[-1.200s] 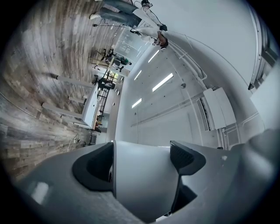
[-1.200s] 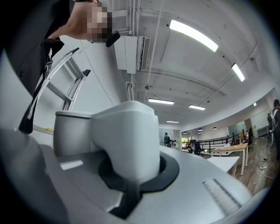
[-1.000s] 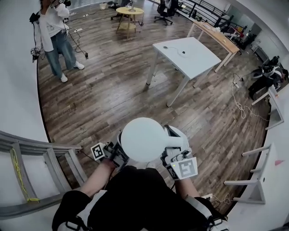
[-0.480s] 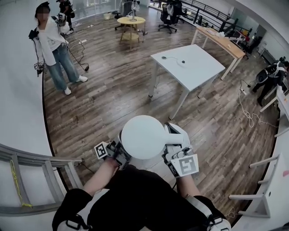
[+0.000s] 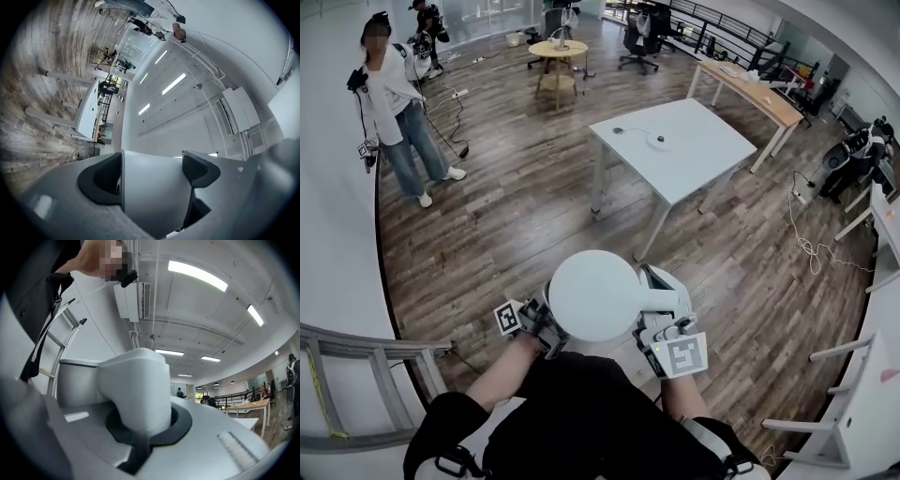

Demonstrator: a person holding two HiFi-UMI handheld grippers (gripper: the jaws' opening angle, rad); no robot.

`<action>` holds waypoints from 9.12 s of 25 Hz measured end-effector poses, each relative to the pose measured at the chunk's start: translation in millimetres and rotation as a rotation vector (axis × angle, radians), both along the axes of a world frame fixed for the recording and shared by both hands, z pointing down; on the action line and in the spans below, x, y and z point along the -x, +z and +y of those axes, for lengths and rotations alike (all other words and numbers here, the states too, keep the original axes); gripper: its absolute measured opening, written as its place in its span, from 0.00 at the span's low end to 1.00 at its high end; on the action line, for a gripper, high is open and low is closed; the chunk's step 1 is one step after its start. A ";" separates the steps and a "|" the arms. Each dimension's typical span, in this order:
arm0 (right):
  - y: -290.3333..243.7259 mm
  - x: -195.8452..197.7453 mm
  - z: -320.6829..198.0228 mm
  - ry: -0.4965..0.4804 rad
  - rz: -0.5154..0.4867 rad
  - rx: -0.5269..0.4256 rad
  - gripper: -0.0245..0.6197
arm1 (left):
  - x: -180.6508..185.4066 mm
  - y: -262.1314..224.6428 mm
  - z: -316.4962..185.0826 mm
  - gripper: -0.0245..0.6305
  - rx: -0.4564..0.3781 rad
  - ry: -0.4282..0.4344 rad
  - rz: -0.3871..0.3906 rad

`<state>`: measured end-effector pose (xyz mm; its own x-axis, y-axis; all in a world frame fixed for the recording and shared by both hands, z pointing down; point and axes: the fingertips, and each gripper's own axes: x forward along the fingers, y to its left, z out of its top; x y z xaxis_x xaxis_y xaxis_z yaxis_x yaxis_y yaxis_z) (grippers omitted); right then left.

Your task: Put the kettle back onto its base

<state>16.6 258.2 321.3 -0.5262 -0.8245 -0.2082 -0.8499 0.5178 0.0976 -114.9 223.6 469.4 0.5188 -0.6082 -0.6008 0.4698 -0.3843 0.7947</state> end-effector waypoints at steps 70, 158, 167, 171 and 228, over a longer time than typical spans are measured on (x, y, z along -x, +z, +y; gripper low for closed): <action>22.6 -131.3 -488.9 0.081 0.014 0.011 0.04 | -135.8 22.7 -496.4 0.67 0.029 0.092 0.021; 210.8 -316.3 -736.8 0.691 -0.013 0.181 0.04 | -316.2 111.0 -806.2 0.04 -0.205 0.279 -0.800; 214.0 -316.6 -736.6 0.678 -0.019 0.202 0.04 | -316.1 106.8 -805.3 0.04 -0.249 0.256 -0.772; 221.3 -314.8 -738.1 0.673 -0.016 0.216 0.04 | -312.6 112.5 -805.0 0.04 -0.248 0.241 -0.768; 150.4 -173.1 -550.2 0.436 -0.192 0.221 0.04 | -79.3 5.7 -597.6 0.04 -0.503 -0.362 -1.178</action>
<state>189.7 -292.1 471.7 -0.0937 -0.9936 -0.0633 -0.9829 0.1024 -0.1529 -35.6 -374.0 475.1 0.7374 -0.6671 -0.1057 -0.5867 -0.7102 0.3891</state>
